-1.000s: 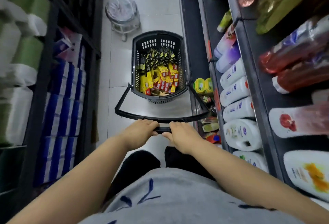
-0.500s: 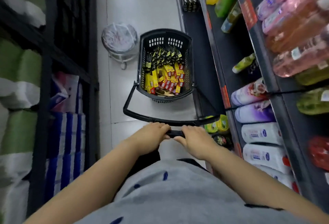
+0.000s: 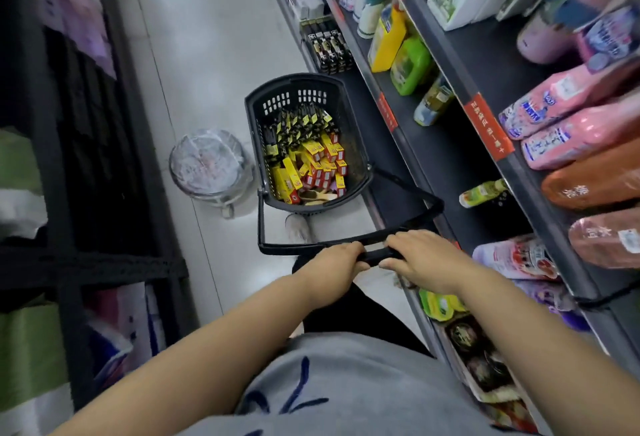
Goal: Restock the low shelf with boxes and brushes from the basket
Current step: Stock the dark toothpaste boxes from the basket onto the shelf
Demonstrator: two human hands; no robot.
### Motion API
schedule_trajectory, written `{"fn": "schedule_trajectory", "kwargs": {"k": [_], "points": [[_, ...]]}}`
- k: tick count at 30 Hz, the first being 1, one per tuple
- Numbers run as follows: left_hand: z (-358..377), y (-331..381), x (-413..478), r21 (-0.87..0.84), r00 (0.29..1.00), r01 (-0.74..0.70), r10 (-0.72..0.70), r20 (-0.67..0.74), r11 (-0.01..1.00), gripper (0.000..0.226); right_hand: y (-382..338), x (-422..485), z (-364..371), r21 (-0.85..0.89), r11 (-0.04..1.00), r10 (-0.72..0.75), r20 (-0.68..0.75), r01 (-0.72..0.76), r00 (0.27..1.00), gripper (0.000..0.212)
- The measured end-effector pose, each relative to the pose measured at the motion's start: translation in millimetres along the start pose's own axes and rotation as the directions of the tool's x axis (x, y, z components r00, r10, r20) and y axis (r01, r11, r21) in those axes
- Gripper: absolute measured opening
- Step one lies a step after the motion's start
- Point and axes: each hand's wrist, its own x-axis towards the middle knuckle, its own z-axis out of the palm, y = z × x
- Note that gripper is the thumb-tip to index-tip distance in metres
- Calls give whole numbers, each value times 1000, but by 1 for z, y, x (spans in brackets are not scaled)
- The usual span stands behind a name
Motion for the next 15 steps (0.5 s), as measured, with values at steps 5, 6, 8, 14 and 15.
{"fn": "schedule_trajectory", "kwargs": {"k": [5, 6, 8, 14, 15], "points": [[-87, -18, 63, -29, 996, 37, -34, 85, 999, 29, 26, 82, -60, 84, 996, 12, -12, -11, 1000, 27], [-110, -21, 72, -32, 993, 46, -43, 107, 998, 29, 26, 99, -76, 103, 995, 16, -26, -13, 1000, 28], [-154, -25, 90, -44, 991, 49, -43, 126, 998, 29, 27, 132, -107, 117, 993, 11, -68, -3, 998, 34], [-239, -9, 136, -41, 975, 95, -85, 208, 995, 37, 52, 189, -172, 233, 972, 79, -187, -33, 979, 37], [-248, -4, 144, -43, 971, 100, -88, 221, 994, 38, 57, 192, -177, 232, 971, 110, -235, -54, 966, 36]]}}
